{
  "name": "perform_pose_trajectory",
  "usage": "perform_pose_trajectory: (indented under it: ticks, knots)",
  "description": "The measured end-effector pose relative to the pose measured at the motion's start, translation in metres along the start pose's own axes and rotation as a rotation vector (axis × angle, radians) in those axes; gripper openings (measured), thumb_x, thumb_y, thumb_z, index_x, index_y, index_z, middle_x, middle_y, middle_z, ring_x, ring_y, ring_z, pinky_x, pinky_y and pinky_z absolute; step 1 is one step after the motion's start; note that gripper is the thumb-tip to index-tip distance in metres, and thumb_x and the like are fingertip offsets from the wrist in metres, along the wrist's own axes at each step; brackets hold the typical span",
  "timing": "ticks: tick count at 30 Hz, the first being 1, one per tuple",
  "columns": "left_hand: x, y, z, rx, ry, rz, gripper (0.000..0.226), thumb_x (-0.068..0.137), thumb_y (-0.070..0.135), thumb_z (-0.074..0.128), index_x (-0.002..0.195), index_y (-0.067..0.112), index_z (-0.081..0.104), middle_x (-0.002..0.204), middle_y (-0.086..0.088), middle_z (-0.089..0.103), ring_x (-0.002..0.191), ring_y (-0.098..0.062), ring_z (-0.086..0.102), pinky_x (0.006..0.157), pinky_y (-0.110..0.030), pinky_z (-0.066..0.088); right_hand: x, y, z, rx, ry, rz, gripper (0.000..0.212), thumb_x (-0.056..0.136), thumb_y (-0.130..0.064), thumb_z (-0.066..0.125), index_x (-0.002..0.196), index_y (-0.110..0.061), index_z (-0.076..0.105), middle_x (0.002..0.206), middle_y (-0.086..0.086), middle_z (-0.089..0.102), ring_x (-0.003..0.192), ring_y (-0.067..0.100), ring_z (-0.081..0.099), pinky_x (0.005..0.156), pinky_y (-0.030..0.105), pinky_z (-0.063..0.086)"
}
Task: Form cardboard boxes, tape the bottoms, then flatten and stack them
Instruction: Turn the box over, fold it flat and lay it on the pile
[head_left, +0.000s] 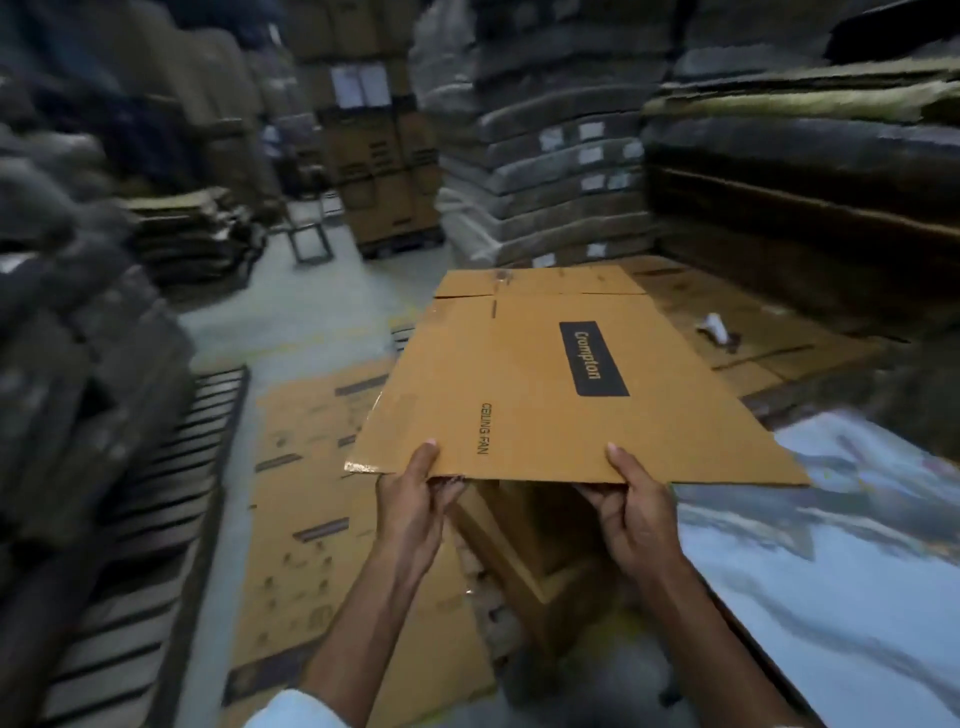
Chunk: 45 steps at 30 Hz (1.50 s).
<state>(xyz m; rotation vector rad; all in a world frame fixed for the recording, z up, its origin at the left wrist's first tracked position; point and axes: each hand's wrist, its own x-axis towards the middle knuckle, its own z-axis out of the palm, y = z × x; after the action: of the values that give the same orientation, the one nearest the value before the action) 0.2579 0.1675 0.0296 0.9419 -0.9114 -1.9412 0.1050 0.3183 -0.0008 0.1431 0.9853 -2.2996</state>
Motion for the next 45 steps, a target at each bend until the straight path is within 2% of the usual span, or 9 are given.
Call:
perform_pose_trajectory:
  ticks: [7,13,18,21,24,32,37,40,45]
  knots:
    - [0.008,0.074,-0.166,-0.089,0.308,0.148,0.005,0.098,0.01,0.064,0.098,0.006,0.067,0.098,-0.013,0.074,0.079,-0.023,0.073,0.078,-0.04,0.064,-0.022,0.148,0.112,-0.115,-0.224,0.245,0.031,0.094,-0.002,0.064,0.124,-0.008,0.06,0.115,0.013,0.072,0.105,0.029,0.07,0.068,0.045,0.063]
    - [0.053,0.106,-0.28,-0.128,0.398,0.135,0.022,0.098,0.011,0.063,0.12,0.007,0.065,0.114,-0.014,0.073,0.086,-0.022,0.074,0.084,-0.044,0.062,-0.024,0.267,0.166,-0.226,-0.271,0.306,0.022,0.099,-0.006,0.059,0.12,-0.009,0.061,0.118,0.014,0.072,0.108,0.031,0.07,0.072,0.044,0.062]
    - [0.115,0.125,-0.351,-0.143,0.373,0.029,0.033,0.099,0.009,0.062,0.131,0.007,0.059,0.118,-0.014,0.073,0.096,-0.028,0.073,0.089,-0.046,0.061,-0.016,0.345,0.193,-0.286,-0.182,0.364,0.031,0.099,-0.025,0.06,0.128,-0.014,0.059,0.118,0.014,0.073,0.106,0.031,0.072,0.074,0.041,0.062]
    - [0.145,0.127,-0.384,-0.129,0.393,-0.019,0.024,0.099,0.007,0.062,0.123,0.009,0.062,0.106,-0.009,0.075,0.094,-0.029,0.071,0.092,-0.048,0.058,-0.002,0.383,0.186,-0.244,-0.074,0.412,0.041,0.093,-0.017,0.065,0.133,-0.012,0.058,0.123,0.015,0.07,0.112,0.033,0.068,0.075,0.042,0.062]
    - [0.179,0.114,-0.416,-0.107,0.419,-0.067,0.021,0.099,0.006,0.061,0.118,0.015,0.062,0.088,0.002,0.077,0.074,-0.019,0.07,0.075,-0.039,0.062,0.023,0.423,0.172,-0.285,0.066,0.452,0.054,0.084,-0.007,0.072,0.136,-0.009,0.058,0.131,0.018,0.066,0.117,0.035,0.065,0.074,0.042,0.062]
    - [0.306,-0.03,-0.53,-0.158,0.531,-0.308,0.021,0.096,0.007,0.065,0.117,0.004,0.066,0.102,-0.01,0.075,0.066,-0.018,0.07,0.075,-0.037,0.063,0.14,0.586,0.082,-0.371,0.182,0.522,0.054,0.091,0.0,0.066,0.142,-0.013,0.053,0.132,0.01,0.067,0.113,0.028,0.068,0.077,0.045,0.063]
    - [0.386,-0.169,-0.615,-0.196,0.586,-0.351,0.04,0.095,0.009,0.067,0.135,0.004,0.059,0.125,-0.014,0.071,0.095,-0.025,0.074,0.091,-0.043,0.06,0.226,0.708,-0.022,-0.357,0.184,0.555,0.04,0.094,0.0,0.063,0.131,-0.015,0.058,0.124,0.009,0.071,0.1,0.025,0.073,0.083,0.05,0.06]
    - [0.418,-0.251,-0.667,-0.214,0.597,-0.374,0.041,0.096,0.009,0.066,0.136,0.007,0.058,0.121,-0.01,0.074,0.101,-0.025,0.075,0.085,-0.038,0.062,0.265,0.774,-0.093,-0.331,0.19,0.598,0.034,0.092,0.0,0.065,0.122,-0.017,0.061,0.123,0.009,0.071,0.108,0.026,0.069,0.086,0.053,0.057]
    - [0.443,-0.364,-0.742,-0.242,0.649,-0.448,0.042,0.096,0.009,0.065,0.137,0.008,0.056,0.12,-0.012,0.074,0.102,-0.025,0.074,0.081,-0.04,0.063,0.292,0.863,-0.195,-0.346,0.324,0.721,0.061,0.076,-0.001,0.076,0.133,-0.01,0.057,0.128,0.013,0.068,0.116,0.028,0.064,0.078,0.053,0.061]
